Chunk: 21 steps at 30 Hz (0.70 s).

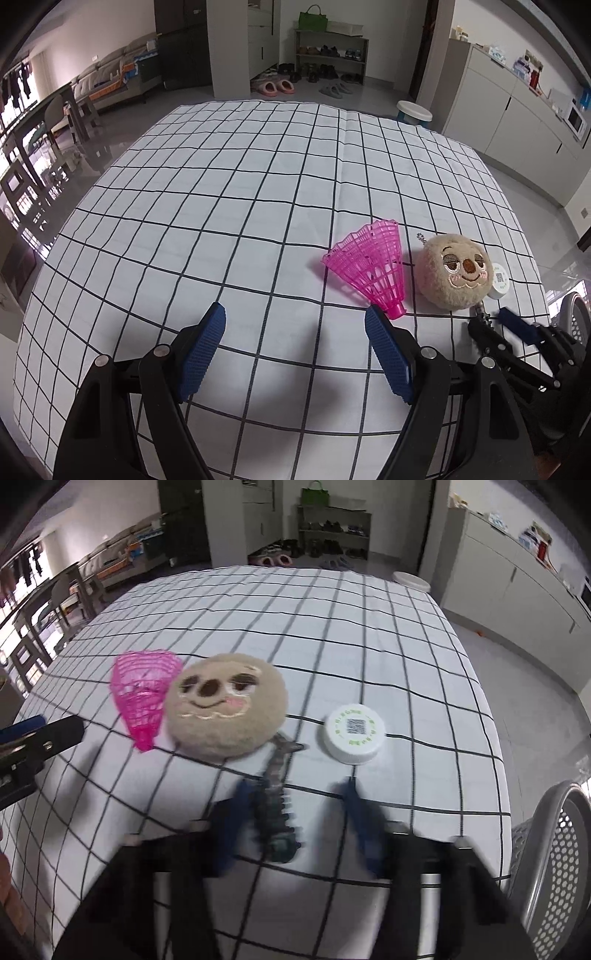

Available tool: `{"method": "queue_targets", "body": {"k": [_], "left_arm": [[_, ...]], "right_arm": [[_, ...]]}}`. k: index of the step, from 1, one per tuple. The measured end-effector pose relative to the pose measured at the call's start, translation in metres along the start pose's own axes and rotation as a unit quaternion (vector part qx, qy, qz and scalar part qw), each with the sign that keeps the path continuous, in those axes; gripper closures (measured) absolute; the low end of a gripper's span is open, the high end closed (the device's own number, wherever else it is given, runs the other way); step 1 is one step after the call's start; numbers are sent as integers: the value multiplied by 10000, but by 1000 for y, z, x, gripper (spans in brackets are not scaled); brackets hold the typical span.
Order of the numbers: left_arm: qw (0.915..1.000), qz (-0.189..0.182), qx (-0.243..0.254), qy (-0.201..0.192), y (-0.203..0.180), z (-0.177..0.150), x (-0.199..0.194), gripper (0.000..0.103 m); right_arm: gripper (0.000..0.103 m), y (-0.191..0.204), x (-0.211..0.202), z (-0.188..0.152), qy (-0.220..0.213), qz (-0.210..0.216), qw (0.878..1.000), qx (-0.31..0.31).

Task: Collect trash
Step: 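Lower the right gripper onto the grey spiky chew toy and grasp it, then grasp the pink shuttlecock with the left gripper while the right gripper holds the chew toy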

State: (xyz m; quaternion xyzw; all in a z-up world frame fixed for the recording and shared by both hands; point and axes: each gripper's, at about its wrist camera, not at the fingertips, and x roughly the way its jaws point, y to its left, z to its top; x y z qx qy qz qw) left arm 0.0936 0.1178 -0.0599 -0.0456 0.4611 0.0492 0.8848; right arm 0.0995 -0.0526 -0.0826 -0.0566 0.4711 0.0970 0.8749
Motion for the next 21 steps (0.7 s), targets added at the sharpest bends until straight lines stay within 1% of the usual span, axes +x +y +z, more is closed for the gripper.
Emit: {"method": "queue_targets", "body": {"k": [1, 5, 8, 10, 15, 19, 21], "left_arm": [[10000, -26, 2, 1, -1, 0, 0, 27], [9999, -119, -1, 42, -2, -1, 2, 27], [9998, -160, 17, 88, -4, -3, 4, 27], [9997, -204, 4, 131, -4, -4, 6, 27], [9992, -309, -52, 233, -6, -6, 9, 26], [9993, -303, 35, 229, -17, -3, 13, 26], [9992, -329, 16, 212, -22, 1, 17, 25]], "right_arm": [[82, 2, -1, -1, -13, -11, 10000, -22], [82, -1, -6, -6, 1, 215, 9997, 102], [83, -12, -20, -10, 6, 379, 9989, 273], [83, -20, -32, -15, 0, 407, 9986, 346], [83, -40, -60, -34, -114, 301, 9982, 503], [83, -54, -66, -41, -189, 399, 9961, 760], [83, -56, -69, -41, -250, 430, 9958, 764]]}}
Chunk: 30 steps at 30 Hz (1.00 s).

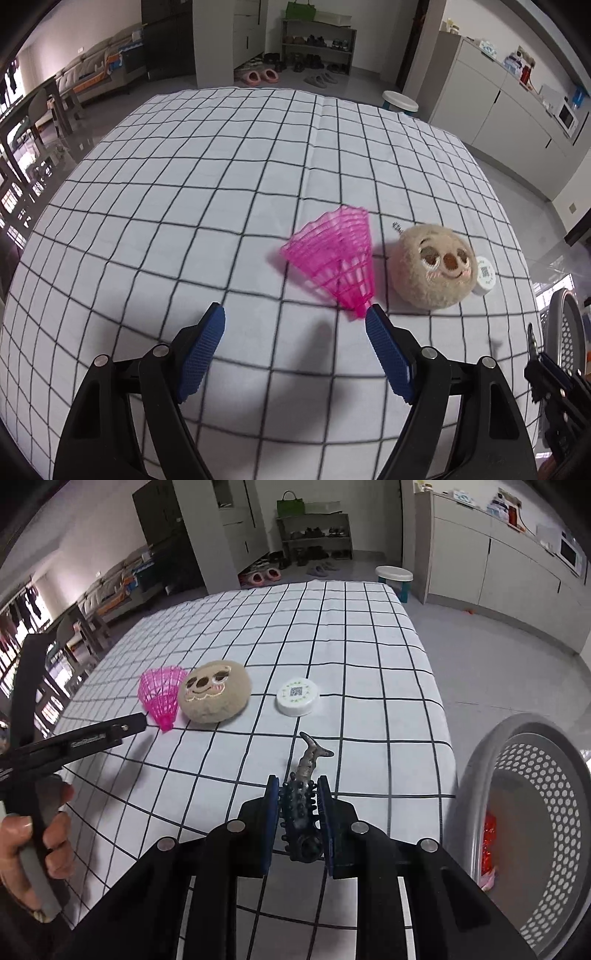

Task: Collect trash
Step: 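Grasp the pink shuttlecock with the left gripper while the right gripper holds the chew toy, then carry the chew toy and shuttlecock over the basket and open both grippers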

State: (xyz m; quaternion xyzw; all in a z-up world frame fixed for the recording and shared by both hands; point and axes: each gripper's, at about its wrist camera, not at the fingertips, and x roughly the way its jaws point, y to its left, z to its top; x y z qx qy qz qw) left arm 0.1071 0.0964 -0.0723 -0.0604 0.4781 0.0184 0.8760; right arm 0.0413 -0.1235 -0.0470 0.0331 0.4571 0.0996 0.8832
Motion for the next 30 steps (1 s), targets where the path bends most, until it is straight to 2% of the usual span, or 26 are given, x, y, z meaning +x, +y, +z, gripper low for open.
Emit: {"method": "queue_targets", "body": {"k": [6, 15, 16, 19, 23, 30], "left_arm": [[9997, 209, 134, -19, -16, 10, 20, 24], [9994, 282, 186, -77, -23, 24, 40, 25], [9995, 254, 172, -89, -23, 25, 40, 29], [9996, 138, 210, -89, -26, 27, 42, 51], [9997, 26, 232, -122, -27, 25, 37, 59], [9978, 89, 443, -492, -29, 19, 3, 59]], "right_arm": [[83, -11, -9, 0, -90, 246, 9996, 144], [83, -26, -16, -5, -68, 337, 9990, 282], [83, -27, -16, -6, -65, 329, 9990, 284], [83, -29, -15, -8, -38, 320, 9990, 304], [83, -32, -16, -8, -74, 322, 9989, 332], [83, -41, -25, -8, -183, 320, 9985, 414]]}}
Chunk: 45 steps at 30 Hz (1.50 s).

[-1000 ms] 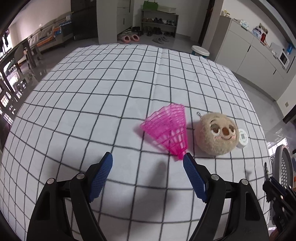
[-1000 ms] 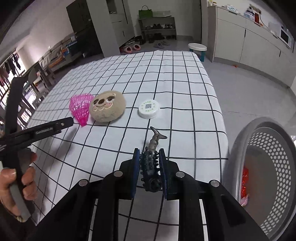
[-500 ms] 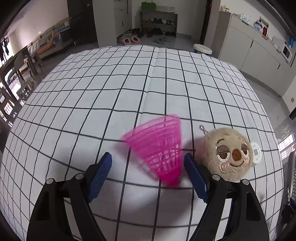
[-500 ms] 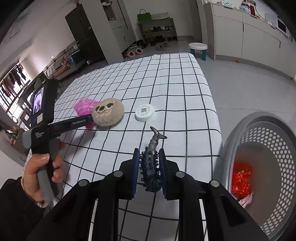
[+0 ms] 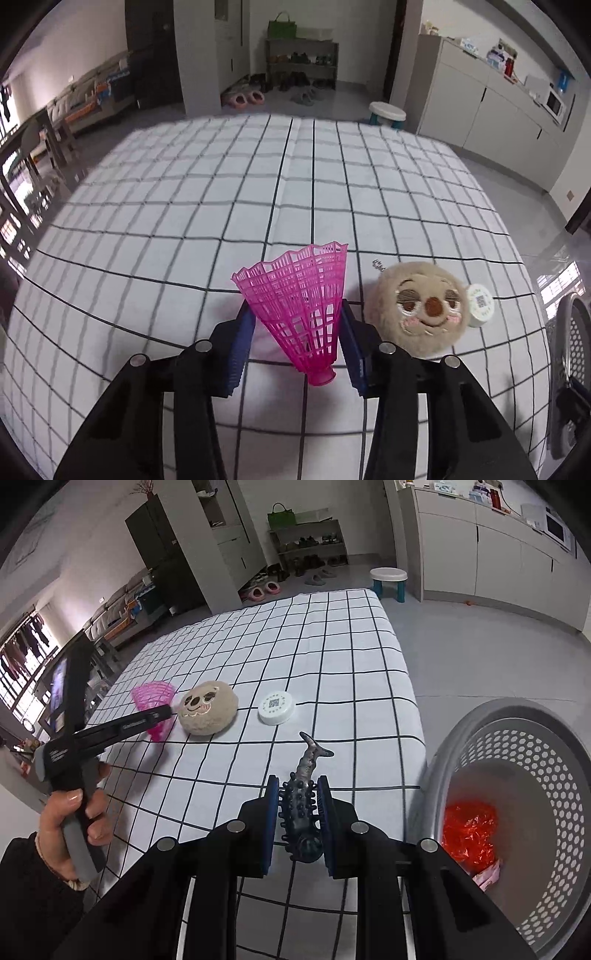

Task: Collect trash
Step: 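Carry the chew toy and shuttlecock over the basket and open both grippers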

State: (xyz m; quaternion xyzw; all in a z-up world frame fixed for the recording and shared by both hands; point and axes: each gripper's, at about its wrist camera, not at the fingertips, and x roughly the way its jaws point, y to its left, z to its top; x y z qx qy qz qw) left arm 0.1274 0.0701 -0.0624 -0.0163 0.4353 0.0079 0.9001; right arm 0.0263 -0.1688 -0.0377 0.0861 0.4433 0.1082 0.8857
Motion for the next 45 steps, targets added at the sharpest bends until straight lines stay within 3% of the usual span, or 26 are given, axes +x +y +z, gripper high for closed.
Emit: {"method": "queue_targets", "body": {"k": [6, 11, 21, 25, 36, 39, 41, 45], "left_arm": [[9991, -125, 249, -327, -14, -7, -43, 59], [9953, -586, 662, -407, -54, -22, -74, 59], [9721, -1675, 1603, -355, -175, -59, -105, 59], [9633, -1933, 1846, -266, -219, -68, -102, 59], [9530, -2230, 2051, -75, -280, -72, -88, 56], [9517, -2248, 2088, -120, -288, -70, -88, 52], [9518, -2240, 2091, -129, -290, -69, -87, 44], [9542, -2185, 2039, -133, -289, -69, -86, 38]], "right_arm": [[83, -21, -16, -4, -122, -95, 9997, 177], [83, -49, -35, -10, -235, -184, 9987, 404], [83, -110, -66, -27, -370, -548, 9942, 846], [83, -134, -75, -30, -395, -708, 9904, 1119], [83, -170, -88, -28, -466, -985, 9811, 1598], [82, -175, -91, -29, -483, -1025, 9791, 1691], [82, -176, -93, -28, -568, -1054, 9773, 1746], [72, -178, -99, -30, -639, -1083, 9757, 1793]]}}
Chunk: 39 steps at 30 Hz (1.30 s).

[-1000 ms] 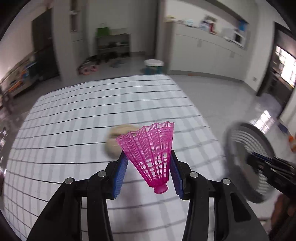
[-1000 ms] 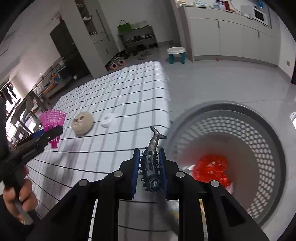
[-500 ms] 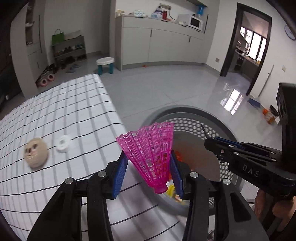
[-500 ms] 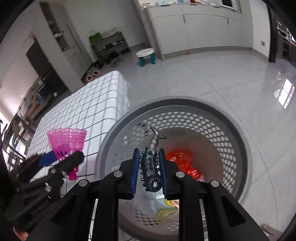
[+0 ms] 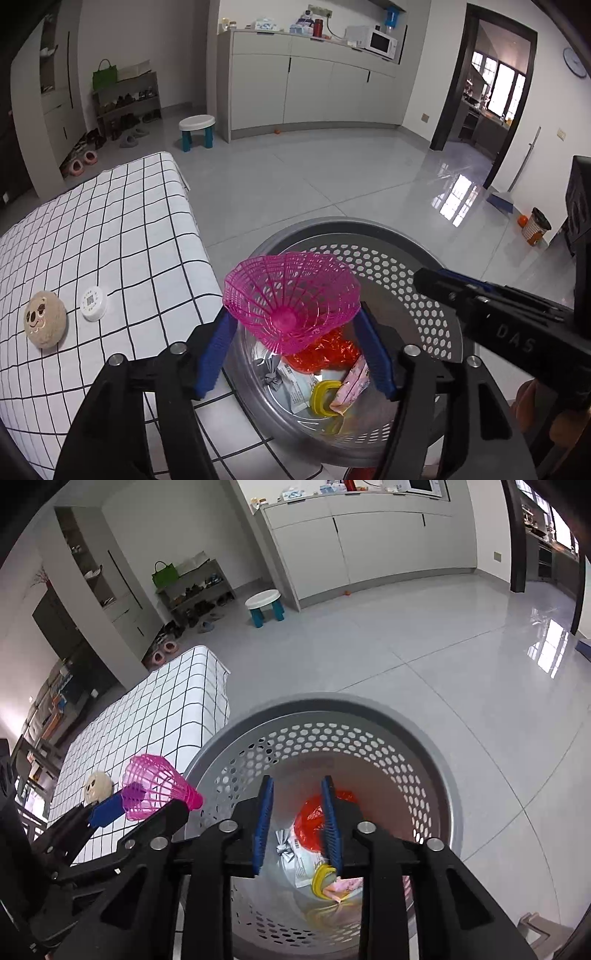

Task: Collect trash
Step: 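Carry the chew toy and shuttlecock over the basket and open both grippers, then move both open grippers from the basket back over the table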

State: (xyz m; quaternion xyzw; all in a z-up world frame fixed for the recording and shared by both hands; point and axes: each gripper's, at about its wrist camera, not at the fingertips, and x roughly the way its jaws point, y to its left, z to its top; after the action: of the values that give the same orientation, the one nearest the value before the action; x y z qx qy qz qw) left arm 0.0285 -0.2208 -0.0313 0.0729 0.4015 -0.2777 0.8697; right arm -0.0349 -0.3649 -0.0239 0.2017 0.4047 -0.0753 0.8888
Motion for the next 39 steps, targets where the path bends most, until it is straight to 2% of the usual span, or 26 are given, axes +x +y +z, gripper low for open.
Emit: {"method": "queue_targets", "body": {"k": [1, 8, 9, 14, 29, 33, 39], "left_arm": [[10000, 35, -12, 3, 1, -1, 0, 38], [9999, 143, -39, -28, 5, -2, -6, 35], [9999, 143, -35, -35, 5, -1, -7, 34], [9998, 166, -28, -78, 5, 2, -11, 24], [9994, 327, 75, -98, 3, 1, -15, 24], [9991, 410, 33, -83, 9, -2, -17, 24], [9985, 548, -92, -36, 25, -6, -23, 24]], "right_arm": [[69, 0, 0, 0, 1, 0, 10000, 11], [67, 0, -1, 0, -39, 47, 10000, 8], [64, 0, -2, 0, -51, 46, 10000, 14], [62, -3, -2, 2, -59, 45, 9999, 75], [62, 2, 1, 2, -15, 107, 9999, 44], [58, 7, 2, 2, -26, 140, 9999, -15], [58, 18, 6, 3, 4, 213, 9997, -120]]}}
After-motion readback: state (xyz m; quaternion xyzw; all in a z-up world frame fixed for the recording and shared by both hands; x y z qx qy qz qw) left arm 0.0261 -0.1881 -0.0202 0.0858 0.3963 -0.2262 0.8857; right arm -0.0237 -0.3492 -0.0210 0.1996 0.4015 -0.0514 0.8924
